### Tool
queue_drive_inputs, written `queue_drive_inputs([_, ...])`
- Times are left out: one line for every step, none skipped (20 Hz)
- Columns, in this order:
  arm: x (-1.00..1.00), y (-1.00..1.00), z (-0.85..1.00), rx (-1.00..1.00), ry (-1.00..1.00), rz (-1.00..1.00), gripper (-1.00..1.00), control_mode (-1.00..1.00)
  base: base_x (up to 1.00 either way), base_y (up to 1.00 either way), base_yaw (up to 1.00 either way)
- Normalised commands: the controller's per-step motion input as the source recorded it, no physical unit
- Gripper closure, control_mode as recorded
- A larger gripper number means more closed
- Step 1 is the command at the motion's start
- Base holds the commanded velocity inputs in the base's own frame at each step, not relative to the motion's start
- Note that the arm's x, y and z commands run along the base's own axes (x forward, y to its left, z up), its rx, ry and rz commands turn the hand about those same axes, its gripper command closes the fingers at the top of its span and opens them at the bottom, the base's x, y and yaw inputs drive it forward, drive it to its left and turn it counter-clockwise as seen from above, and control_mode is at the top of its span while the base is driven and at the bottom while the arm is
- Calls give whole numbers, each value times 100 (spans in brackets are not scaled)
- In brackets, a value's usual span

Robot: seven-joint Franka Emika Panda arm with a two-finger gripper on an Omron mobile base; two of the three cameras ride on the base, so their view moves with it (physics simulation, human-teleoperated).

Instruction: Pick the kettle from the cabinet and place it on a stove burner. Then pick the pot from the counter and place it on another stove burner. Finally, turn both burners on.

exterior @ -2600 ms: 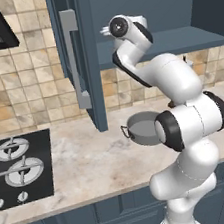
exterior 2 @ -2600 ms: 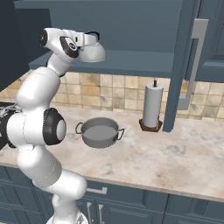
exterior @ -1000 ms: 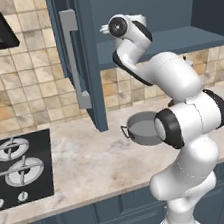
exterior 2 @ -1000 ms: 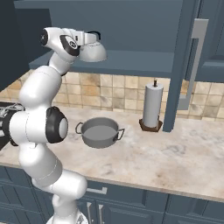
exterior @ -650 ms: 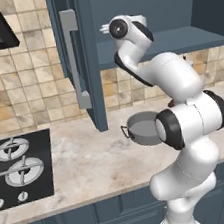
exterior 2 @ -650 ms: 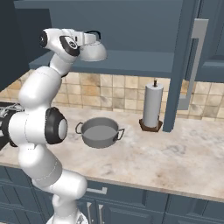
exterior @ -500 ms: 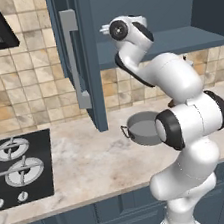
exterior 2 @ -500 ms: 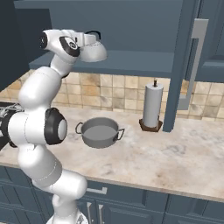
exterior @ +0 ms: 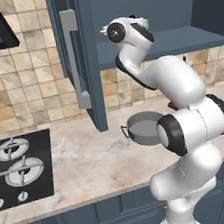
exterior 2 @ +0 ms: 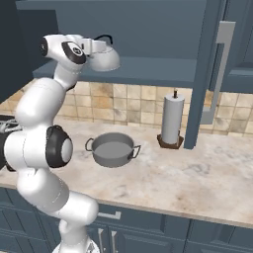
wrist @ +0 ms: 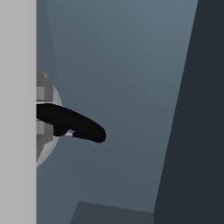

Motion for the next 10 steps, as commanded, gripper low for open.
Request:
queue_drive_inputs([-50,0,0,0,0,-8,100,-100,0,0,0])
queue_drive_inputs([-52,0,0,0,-2,-8,100,-100,0,0,0])
queue_drive_inputs([-59,0,0,0,-5,-8,100,-100,0,0,0])
queue_drive_inputs([-57,-3,0,0,-5,-8,100,-100,0,0,0])
queue_drive_inputs([-47,-6,0,0,-3,-8,100,-100,0,0,0])
queue_drive_inputs([-51,-4,0,0,-4,-8,100,-100,0,0,0])
queue_drive_inputs([-55,-7,0,0,-5,-8,100,-100,0,0,0])
queue_drive_inputs([-47,-9,0,0,-2,-8,100,-100,0,0,0])
queue_drive_inputs([-36,-11,0,0,0,-8,100,-100,0,0,0])
queue_drive_inputs([-44,-12,0,0,0,-8,100,-100,0,0,0])
